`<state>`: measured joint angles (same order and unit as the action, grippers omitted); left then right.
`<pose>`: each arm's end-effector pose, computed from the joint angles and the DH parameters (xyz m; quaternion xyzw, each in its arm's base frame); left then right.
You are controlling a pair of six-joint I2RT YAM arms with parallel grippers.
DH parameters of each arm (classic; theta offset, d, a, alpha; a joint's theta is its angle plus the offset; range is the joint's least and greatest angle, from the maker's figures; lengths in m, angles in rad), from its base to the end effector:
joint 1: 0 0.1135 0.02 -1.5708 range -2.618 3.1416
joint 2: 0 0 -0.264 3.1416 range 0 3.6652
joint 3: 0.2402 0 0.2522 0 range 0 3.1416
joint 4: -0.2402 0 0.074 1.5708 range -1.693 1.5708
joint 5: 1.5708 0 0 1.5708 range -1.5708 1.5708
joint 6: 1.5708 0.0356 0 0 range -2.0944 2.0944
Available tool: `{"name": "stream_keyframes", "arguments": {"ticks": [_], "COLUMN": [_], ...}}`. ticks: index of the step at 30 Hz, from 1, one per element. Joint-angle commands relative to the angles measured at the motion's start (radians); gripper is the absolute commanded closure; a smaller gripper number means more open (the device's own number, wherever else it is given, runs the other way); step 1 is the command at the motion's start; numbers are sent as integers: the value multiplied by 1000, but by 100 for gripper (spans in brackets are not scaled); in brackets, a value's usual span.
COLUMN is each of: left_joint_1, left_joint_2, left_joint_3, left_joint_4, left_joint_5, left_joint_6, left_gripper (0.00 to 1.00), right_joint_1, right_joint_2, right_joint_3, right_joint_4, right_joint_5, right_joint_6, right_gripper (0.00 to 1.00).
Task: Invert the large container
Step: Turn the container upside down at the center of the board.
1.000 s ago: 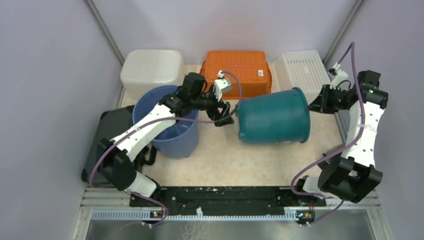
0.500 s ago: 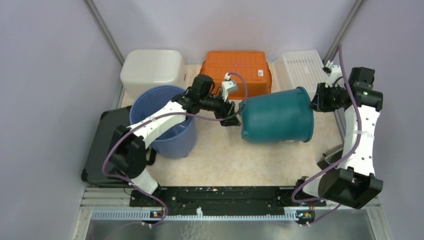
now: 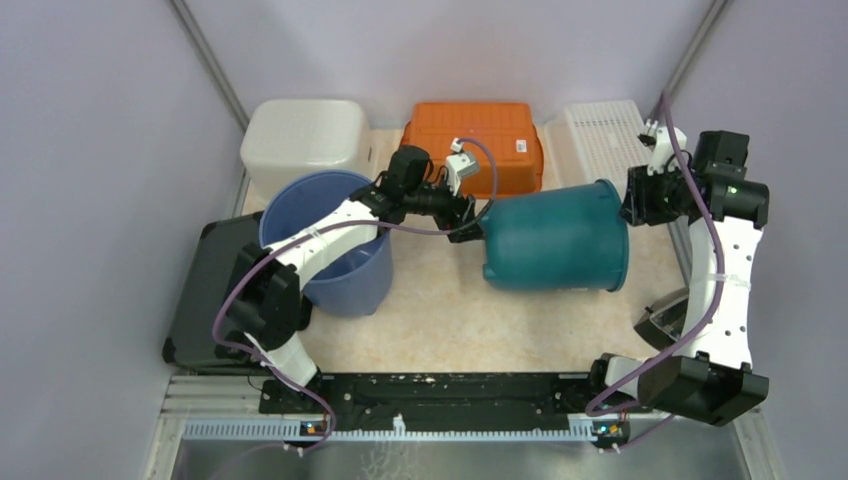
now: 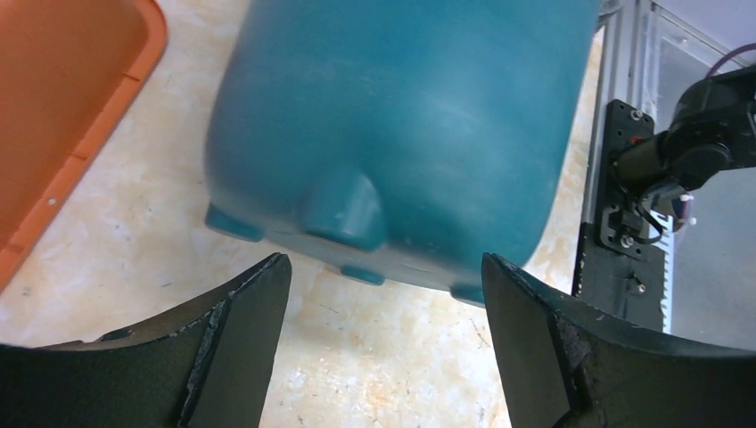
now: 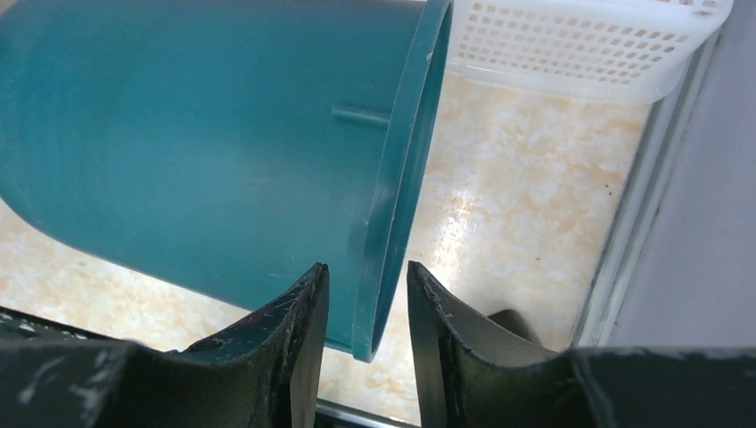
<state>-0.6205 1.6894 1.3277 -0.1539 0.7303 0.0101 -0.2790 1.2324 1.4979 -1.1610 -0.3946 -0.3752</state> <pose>0.3027 -0.2455 0.2955 0.4212 0.7115 -0.4356 0.3558 0.2151 -0.0474 0.4013 -0.1093 0.9210 0.0708 0.3670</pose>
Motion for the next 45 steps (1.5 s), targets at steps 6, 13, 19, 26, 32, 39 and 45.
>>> {"name": "stream_keyframes", "arguments": {"ticks": [6, 13, 19, 26, 32, 39, 45], "left_joint_1": [5, -22, -37, -41, -39, -40, -41], "left_joint_2": [-47, -38, -12, -22, -33, -26, -25], "left_joint_3": [12, -43, -35, -31, -41, -82, -88], "left_joint_4": [33, 54, 42, 25, 39, 101, 59], "left_joint_5": [-119, -132, -120, -91, -16, 181, 96], "left_joint_6": [-7, -7, -7, -72, -115, -95, -21], "left_gripper": [13, 12, 12, 10, 5, 12, 12], "right_joint_1": [24, 91, 100, 101, 101, 100, 100], "right_joint_2": [-58, -86, -90, -106, -70, -21, 27], "right_joint_3": [-4, -104, -115, -129, -108, -130, -110], "right_joint_4": [-49, -46, -48, 11, 36, 82, 85], "right_joint_5": [75, 100, 115, 183, 115, 123, 101], "right_joint_6": [-63, -53, -54, -44, 6, 18, 34], "right_gripper": [64, 70, 80, 97, 100, 100, 100]}}
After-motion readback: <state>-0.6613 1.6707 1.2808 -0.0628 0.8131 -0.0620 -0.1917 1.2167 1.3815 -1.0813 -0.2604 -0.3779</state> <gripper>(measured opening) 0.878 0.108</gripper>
